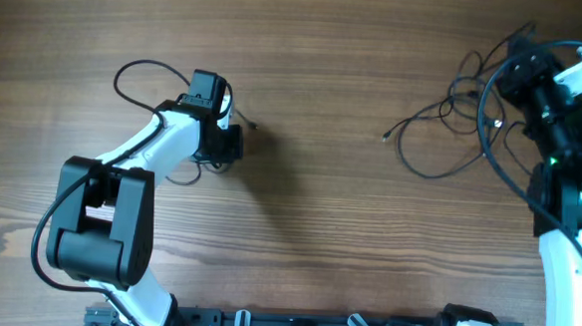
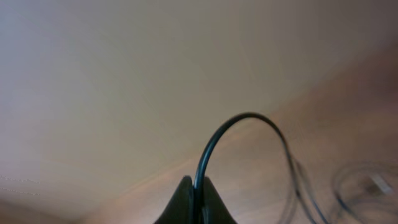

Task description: Untangle cables

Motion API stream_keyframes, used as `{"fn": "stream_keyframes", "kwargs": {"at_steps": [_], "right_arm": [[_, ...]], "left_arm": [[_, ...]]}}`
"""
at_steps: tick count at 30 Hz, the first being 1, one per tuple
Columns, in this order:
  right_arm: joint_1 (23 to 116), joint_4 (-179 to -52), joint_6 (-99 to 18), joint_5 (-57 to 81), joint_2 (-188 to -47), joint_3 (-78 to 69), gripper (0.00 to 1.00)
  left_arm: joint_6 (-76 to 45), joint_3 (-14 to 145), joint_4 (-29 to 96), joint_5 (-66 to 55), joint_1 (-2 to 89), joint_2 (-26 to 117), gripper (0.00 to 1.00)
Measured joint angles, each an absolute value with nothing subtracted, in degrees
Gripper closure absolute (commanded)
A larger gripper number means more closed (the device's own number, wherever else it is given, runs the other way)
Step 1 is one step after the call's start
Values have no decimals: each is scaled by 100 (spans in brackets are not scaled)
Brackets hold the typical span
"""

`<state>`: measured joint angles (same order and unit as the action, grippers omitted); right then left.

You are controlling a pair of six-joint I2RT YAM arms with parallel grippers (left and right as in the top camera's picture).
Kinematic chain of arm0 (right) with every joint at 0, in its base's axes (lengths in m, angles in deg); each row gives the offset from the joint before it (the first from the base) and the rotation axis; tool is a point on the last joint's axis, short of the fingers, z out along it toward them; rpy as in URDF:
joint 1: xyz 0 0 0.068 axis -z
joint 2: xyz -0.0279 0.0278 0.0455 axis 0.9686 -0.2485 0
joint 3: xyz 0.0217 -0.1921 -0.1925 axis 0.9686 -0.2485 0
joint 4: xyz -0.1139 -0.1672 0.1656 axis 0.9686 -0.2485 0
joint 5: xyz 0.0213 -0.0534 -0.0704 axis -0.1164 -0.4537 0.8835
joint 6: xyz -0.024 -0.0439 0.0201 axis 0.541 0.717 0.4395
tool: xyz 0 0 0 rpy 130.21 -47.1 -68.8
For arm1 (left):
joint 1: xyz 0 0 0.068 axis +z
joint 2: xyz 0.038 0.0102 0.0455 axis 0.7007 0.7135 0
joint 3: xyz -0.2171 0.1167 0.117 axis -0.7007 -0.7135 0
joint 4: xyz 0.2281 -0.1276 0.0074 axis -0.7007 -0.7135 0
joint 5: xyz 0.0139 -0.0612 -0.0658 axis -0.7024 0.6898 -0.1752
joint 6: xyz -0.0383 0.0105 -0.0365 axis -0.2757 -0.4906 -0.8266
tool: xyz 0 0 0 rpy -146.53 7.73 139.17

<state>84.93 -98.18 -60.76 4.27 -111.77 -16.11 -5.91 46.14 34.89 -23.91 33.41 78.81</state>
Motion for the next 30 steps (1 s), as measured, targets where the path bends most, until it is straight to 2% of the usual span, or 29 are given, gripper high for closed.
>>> {"fn": "stream_keyframes", "kwargs": {"at_steps": [4,5,6,7,9,16,20,24,25,26,27,28,29,30], "right_arm": [[8570,-11661,-6031,704,-11881,-1642,96],[8570,-12229,-6022,814,-12058,-1629,89],[8570,-12456,-6020,879,-12189,-1631,48],[8570,-12895,-6006,906,-12431,-1624,21],[8570,-13234,-5996,949,-12770,-1627,2],[8570,-13304,-5115,475,-13633,-1631,1],[8515,-13092,-4184,-694,-13856,-1631,0],[7910,-12747,-3648,-1671,-13920,-1631,0],[7739,-12631,-3618,-1737,-13920,-1633,0],[7551,-12443,-3600,-1789,-13920,-1633,0],[7304,-12220,-3598,-1844,-13920,-1631,0],[7070,-11999,-3648,-1879,-13924,-1633,0],[6874,-11800,-3712,-1899,-13924,-1633,0],[6703,-11650,-3773,-1914,-13924,-1633,0]], "left_arm": [[-470,4614,3577,-1917,3341,7881,96],[-470,4614,3599,-1884,3341,7881,96],[-470,4614,3618,-1864,3341,7881,96],[-470,4614,3664,-1836,3341,7881,96],[-466,4614,3734,-1759,3341,7881,96],[-453,4614,3990,-1538,3341,7881,96],[-621,4612,4486,-1482,3341,7881,96],[-1314,4669,5282,-437,3595,7868,96],[-1596,4712,5395,-155,3704,7831,84],[-1909,4745,5518,103,3807,7779,80],[-2304,4785,5618,311,3914,7702,48],[-2538,4811,5636,455,4016,7626,9],[-2730,4822,5636,569,4104,7569,0],[-2864,4841,5583,665,4174,7540,0]]}}
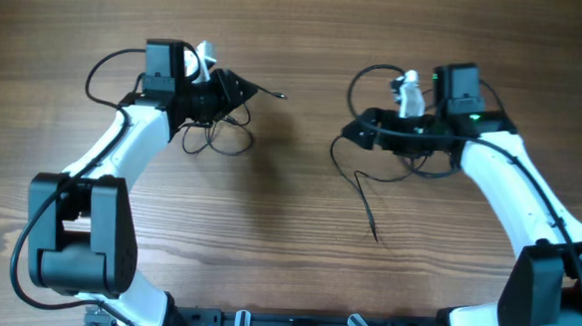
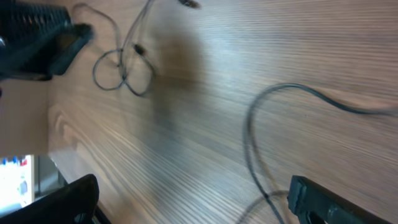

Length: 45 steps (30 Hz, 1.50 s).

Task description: Untangle cables

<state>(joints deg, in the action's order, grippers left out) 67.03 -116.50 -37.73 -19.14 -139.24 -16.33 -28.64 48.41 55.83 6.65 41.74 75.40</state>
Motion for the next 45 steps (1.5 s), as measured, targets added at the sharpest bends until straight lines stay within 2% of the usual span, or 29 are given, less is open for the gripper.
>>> {"fn": "stream_keyframes", "kwargs": {"at_steps": [2,4,8,12,14,15,16,17,21,23,25,26,27,28,29,34,39,42,45], "right_arm": [[6351,-11206,-3976,-1923,-13924,-1633,0],[6028,-10876,-4238,-1837,-13924,-1633,0],[5494,-10699,-4835,-1092,-13924,-1640,0],[5186,-10360,-5038,-834,-13924,-1830,0],[5164,-10323,-5200,-729,-13924,-1941,0],[5164,-10321,-5266,-664,-13924,-1959,0],[5164,-10319,-5375,-587,-13924,-1998,0],[5164,-10319,-5405,-552,-13924,-2013,0],[5164,-10290,-5478,-456,-13924,-2177,1],[5164,-10284,-5497,-316,-13924,-2368,14],[5164,-10299,-5561,-161,-13924,-2558,60],[5167,-10288,-5626,-39,-13924,-2639,90],[5177,-10295,-5690,86,-13924,-2726,96],[5212,-10340,-5762,204,-13924,-2789,96],[5252,-10347,-5816,261,-13924,-2811,96],[5632,-11070,-5884,783,-13924,-2813,96],[6469,-11630,-5880,1253,-13929,-2824,96],[6675,-10734,-5283,62,-13939,-2846,96],[6441,-9836,-5141,-1038,-13942,-2844,96]], "left_arm": [[-2894,4844,5417,741,4250,7534,0],[-2787,4850,5245,632,4263,7534,5],[-2597,4852,4762,-345,4233,7534,10],[-2392,4852,4619,-1757,4169,7534,8],[-2057,4852,4670,-2000,4169,7534,11],[-1823,4852,4705,-2098,4169,7534,13],[-1572,4852,4722,-2174,4174,7534,20],[-1460,4852,4702,-2201,4185,7534,35],[-1227,4874,3946,-2286,4196,7534,48],[-1203,4874,3599,-2301,4196,7534,55],[-1185,4868,3411,-2310,4198,7536,61],[-1185,4863,3413,-2310,4196,7536,70],[-1187,4815,3457,-2312,4196,7536,80],[-1163,4734,3503,-2327,4196,7536,92],[-1157,4647,3564,-2327,4196,7536,96],[-1183,4435,3887,-2192,4196,7536,96],[-1183,4430,4071,-2011,4196,7536,96],[-1183,4430,4244,-1879,4196,7536,96],[-1183,4430,4305,-1820,4196,7536,96]]}}
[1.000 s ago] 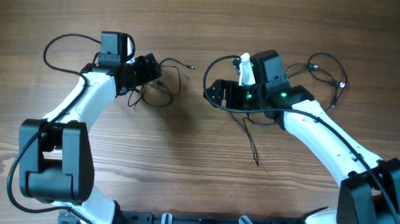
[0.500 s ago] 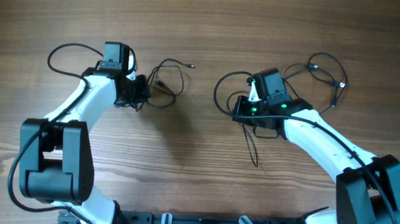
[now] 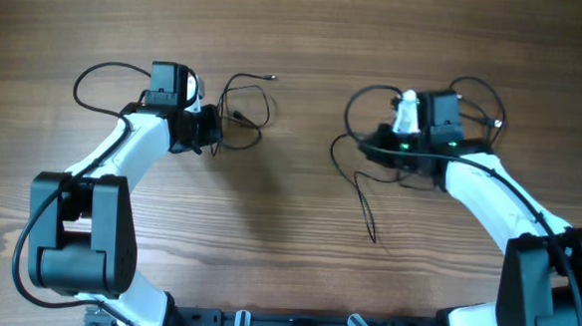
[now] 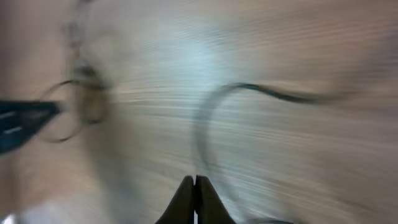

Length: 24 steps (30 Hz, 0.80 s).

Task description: Untangle cables

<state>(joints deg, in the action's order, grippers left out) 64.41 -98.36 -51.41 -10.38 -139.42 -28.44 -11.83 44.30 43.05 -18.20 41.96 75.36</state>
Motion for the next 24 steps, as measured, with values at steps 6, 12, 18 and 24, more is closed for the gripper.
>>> {"fn": "stream_keyframes", "kwargs": {"at_steps": [6,12,18,24], "right_arm": [[5538,-9849,-5746,-996,-14020,-2844,95],[5551,-10067,-6140,-845,-14991,-2844,96],[6694,-11143,-6074,-817,-14971,-2735,96],[7577,-12058,-5462,-614,-14967,-2394,96]], "left_arm": [[-1183,4430,4281,-1801,4196,7536,96],[-1183,4430,4281,-1796,4196,7536,96],[-1310,4428,5391,-542,4196,7518,96],[-2861,4946,8495,1253,4150,6823,96]]}}
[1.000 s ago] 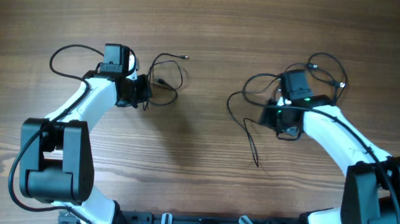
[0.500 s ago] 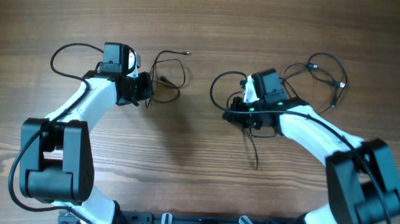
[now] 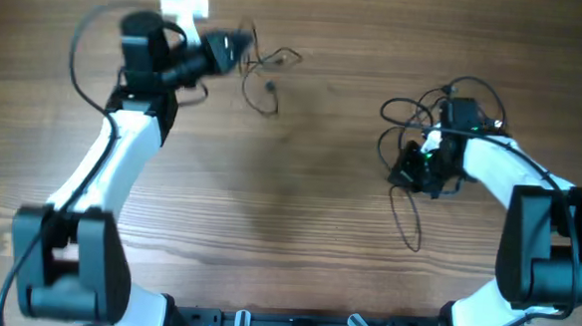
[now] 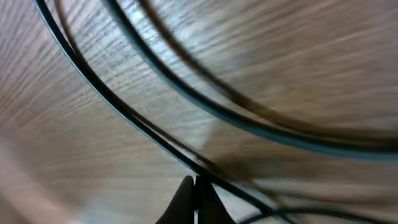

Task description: Untangle cables

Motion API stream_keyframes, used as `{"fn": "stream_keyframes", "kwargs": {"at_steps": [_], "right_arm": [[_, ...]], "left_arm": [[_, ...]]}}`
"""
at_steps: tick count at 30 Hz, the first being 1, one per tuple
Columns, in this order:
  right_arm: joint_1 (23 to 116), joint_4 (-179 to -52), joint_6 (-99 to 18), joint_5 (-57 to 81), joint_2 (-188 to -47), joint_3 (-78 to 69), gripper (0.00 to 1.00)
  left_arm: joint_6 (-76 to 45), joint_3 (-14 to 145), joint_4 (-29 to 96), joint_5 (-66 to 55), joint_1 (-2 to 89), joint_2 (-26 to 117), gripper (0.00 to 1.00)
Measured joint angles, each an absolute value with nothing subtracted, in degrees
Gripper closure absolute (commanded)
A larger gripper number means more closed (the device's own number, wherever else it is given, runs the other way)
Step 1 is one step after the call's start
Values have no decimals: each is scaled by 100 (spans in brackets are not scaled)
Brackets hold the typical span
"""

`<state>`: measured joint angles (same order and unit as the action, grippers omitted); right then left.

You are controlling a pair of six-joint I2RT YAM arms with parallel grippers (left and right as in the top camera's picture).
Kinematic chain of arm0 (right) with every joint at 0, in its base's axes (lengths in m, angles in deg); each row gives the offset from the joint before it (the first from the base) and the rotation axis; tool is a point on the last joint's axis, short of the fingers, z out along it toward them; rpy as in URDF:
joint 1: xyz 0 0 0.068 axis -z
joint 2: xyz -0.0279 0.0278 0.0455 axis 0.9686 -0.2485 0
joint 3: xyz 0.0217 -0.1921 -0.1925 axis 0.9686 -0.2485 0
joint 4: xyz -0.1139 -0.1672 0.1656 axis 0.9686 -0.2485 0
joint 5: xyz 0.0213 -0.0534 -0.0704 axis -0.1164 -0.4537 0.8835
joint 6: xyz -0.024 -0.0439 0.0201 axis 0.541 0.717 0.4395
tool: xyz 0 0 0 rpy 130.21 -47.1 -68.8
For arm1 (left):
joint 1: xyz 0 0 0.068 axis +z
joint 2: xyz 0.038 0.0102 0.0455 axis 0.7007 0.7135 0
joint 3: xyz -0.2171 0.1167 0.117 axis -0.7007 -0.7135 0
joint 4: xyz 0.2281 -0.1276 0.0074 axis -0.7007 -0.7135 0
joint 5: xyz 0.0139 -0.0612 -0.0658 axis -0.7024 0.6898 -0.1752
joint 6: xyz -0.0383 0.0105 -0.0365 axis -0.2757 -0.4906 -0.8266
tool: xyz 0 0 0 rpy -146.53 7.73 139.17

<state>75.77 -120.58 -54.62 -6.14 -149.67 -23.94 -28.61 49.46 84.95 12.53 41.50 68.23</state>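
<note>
Two cable bunches lie apart on the wooden table. A thin dark cable with small loops trails from my left gripper, which is raised at the far left and looks shut on it. A thicker black cable tangle sits at the right, its loose tail running toward the front. My right gripper is low at that tangle's left edge. In the right wrist view the right gripper is shut, with a black strand crossing at the tips just above the wood.
A black rail with clips runs along the table's front edge. The left arm's own lead arcs in a loop at the far left. Both arm bases stand at the front corners.
My left gripper has gone up and toward the far edge, and the thin cable went with it. My right gripper has shifted right and toward the front, and the black tangle and its tail moved right too.
First the black tangle lay at the far right with my right gripper shut on a strand, the left arm at mid-left. Then both grippers stood near the middle, each with its own bunch. Later the bunches lay further apart, and now they are wider apart still.
</note>
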Motion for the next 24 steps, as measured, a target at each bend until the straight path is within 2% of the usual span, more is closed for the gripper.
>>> {"fn": "stream_keyframes", "kwargs": {"at_steps": [2,4,5,9,10,12,13,16,17,24], "right_arm": [[7691,-12646,-4949,-939,-14932,-1933,96],[7689,-12972,-4562,-1302,-14796,-1487,96],[7689,-13011,-4343,-1398,-14694,-1336,96],[7689,-12579,-4164,-1488,-14088,-982,96],[7691,-12471,-4251,-1370,-14027,-960,96],[7691,-12268,-4522,-1112,-14016,-953,85],[7691,-12235,-4603,-1055,-14016,-953,68],[7691,-12246,-4693,-963,-14016,-956,14],[7691,-12253,-4726,-939,-14016,-958,2],[7691,-12294,-4748,-478,-14016,-1045,0]], "left_arm": [[-3395,5106,9601,1552,3914,6325,96],[-3559,5165,9524,1622,3494,6144,96],[-3537,5178,9212,1602,3280,6152,96],[-2584,5154,6672,708,2331,6576,96],[-2407,5128,6313,479,2194,6679,91],[-1937,5106,5513,-314,1947,6939,18],[-1788,5108,5308,-575,1875,7029,0],[-1611,5106,4934,-1187,1781,7167,0],[-1583,5106,4912,-1344,1794,7167,0],[-1500,5108,4303,-2196,2213,7031,0]]}}
